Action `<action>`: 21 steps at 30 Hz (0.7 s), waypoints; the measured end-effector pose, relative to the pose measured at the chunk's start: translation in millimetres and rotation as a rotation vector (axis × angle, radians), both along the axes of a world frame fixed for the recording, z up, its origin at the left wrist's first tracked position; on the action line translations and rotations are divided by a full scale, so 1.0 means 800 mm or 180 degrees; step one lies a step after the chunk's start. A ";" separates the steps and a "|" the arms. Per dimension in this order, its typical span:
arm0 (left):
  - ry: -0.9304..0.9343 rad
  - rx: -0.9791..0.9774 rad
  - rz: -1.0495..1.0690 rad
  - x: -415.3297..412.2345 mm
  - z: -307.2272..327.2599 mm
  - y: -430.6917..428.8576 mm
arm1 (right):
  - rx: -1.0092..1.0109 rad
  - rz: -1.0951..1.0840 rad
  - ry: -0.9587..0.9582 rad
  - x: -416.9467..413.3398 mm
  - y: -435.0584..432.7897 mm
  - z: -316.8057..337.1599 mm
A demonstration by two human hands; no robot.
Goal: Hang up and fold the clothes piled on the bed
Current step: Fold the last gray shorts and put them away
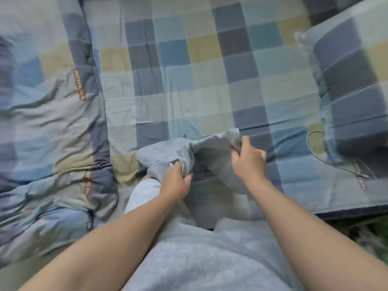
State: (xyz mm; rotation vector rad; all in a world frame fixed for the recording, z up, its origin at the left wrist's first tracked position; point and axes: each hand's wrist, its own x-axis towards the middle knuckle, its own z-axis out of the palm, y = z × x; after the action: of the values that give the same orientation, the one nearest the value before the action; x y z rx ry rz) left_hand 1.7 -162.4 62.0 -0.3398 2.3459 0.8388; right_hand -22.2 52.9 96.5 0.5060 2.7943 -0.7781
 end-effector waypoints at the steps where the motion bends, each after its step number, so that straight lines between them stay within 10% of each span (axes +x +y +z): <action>1: 0.0049 0.0049 -0.0043 0.000 0.026 0.015 | -0.0242 -0.0019 0.0078 0.012 0.011 0.029; 21: 0.0377 0.1510 0.0237 0.062 0.333 0.047 | -0.2424 -0.0372 0.0525 0.112 -0.030 0.371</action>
State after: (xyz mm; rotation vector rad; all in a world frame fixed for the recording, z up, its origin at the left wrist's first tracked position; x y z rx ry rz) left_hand 51.2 -124.7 328.2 -0.1790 2.1588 1.4449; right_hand 67.7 28.7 393.1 0.4655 2.3341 -1.8502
